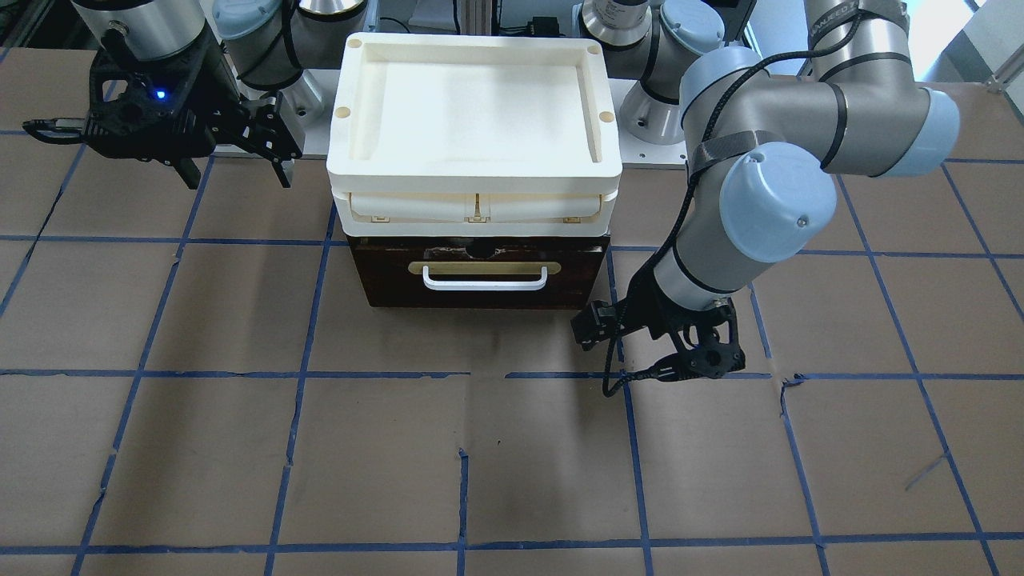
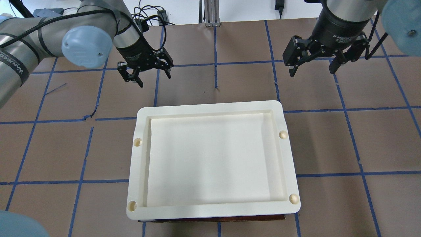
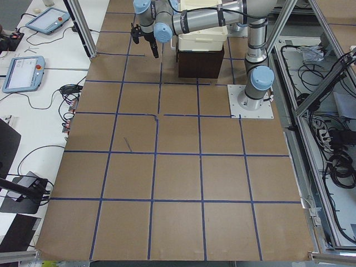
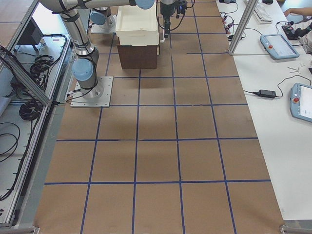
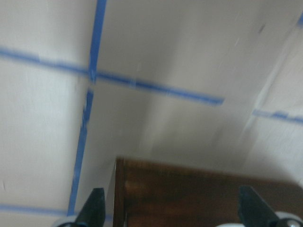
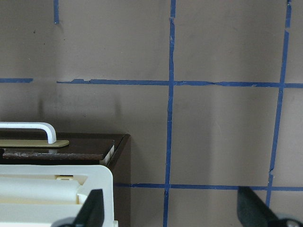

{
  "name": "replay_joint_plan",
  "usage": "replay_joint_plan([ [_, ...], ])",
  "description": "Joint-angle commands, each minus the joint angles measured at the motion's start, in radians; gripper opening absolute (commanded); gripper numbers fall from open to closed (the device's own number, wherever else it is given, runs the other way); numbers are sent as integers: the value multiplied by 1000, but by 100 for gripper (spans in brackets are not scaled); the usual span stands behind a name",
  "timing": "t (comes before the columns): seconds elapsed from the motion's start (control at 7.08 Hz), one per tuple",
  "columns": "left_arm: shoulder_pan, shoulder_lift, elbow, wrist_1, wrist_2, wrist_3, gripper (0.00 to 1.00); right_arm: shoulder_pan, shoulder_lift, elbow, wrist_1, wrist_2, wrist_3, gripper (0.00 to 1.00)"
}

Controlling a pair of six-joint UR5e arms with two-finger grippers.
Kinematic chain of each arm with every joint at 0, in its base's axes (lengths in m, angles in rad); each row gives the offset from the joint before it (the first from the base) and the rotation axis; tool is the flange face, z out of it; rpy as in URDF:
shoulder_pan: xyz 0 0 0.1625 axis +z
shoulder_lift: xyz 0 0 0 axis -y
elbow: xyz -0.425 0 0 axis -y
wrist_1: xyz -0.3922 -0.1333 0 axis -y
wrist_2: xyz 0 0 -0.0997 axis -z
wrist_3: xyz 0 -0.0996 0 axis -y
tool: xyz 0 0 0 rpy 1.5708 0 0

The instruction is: Put scissors in drawer and close it

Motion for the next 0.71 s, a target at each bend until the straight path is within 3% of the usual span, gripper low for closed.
replay_joint_plan([
  [0.0,71,12,57,50,140,124,100,0,0,0,2,-1,-2,100],
  [0.28,134,125,30,30,141,173,100,-1,0,-1,2,1,-2,100],
  [0.56,133,166,26,-16,135,173,100,0,-2,-1,2,1,-2,100],
])
